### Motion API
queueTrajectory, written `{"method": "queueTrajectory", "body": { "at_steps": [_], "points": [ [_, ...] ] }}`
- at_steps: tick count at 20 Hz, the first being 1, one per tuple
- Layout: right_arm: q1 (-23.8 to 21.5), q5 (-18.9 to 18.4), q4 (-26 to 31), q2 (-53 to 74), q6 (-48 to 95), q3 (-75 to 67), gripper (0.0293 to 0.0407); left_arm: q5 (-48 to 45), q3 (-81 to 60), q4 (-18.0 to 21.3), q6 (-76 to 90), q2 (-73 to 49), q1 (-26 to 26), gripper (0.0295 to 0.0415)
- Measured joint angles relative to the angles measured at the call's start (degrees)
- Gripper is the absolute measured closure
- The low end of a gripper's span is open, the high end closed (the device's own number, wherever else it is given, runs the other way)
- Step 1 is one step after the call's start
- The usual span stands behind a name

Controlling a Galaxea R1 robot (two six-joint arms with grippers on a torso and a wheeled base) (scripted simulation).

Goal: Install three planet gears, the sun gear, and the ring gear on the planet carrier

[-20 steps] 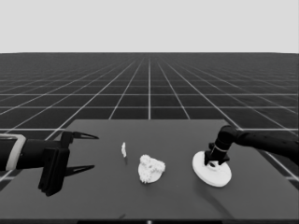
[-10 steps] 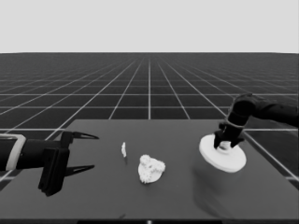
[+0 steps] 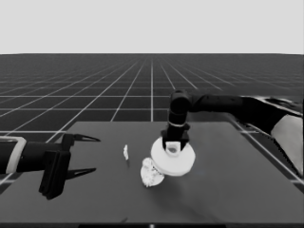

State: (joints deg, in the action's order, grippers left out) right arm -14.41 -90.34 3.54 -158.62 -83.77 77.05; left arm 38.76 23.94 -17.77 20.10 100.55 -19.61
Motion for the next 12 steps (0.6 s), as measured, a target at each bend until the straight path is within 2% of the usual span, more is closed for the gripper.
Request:
{"method": "queueTrajectory", "body": {
  "at_steps": [3, 7, 8, 9, 10, 12],
  "points": [
    [0.4, -0.1, -0.5, -12.7, 1.9, 12.4, 0.0351, 0.0, 0.0, 0.0, 0.0, 0.0, 0.0, 0.0326],
    [0.6, -0.2, -0.7, -15.4, 3.1, 16.2, 0.0351, 0.0, 0.0, 0.0, 0.0, 0.0, 0.0, 0.0326],
    [6.7, 1.0, -8.0, -15.3, 2.7, 15.8, 0.0351, 0.0, 0.0, 0.0, 0.0, 0.0, 0.0, 0.0326],
    [12.0, 1.8, -12.4, -15.6, 3.4, 16.8, 0.0351, 0.0, 0.0, 0.0, 0.0, 0.0, 0.0, 0.0326],
    [14.9, 2.3, -14.9, -15.9, 4.3, 18.3, 0.0351, 0.0, 0.0, 0.0, 0.0, 0.0, 0.0, 0.0326],
    [17.4, 3.1, -17.1, -16.4, 5.5, 20.1, 0.0351, 0.0, 0.0, 0.0, 0.0, 0.0, 0.0, 0.0326]
  ]
}}
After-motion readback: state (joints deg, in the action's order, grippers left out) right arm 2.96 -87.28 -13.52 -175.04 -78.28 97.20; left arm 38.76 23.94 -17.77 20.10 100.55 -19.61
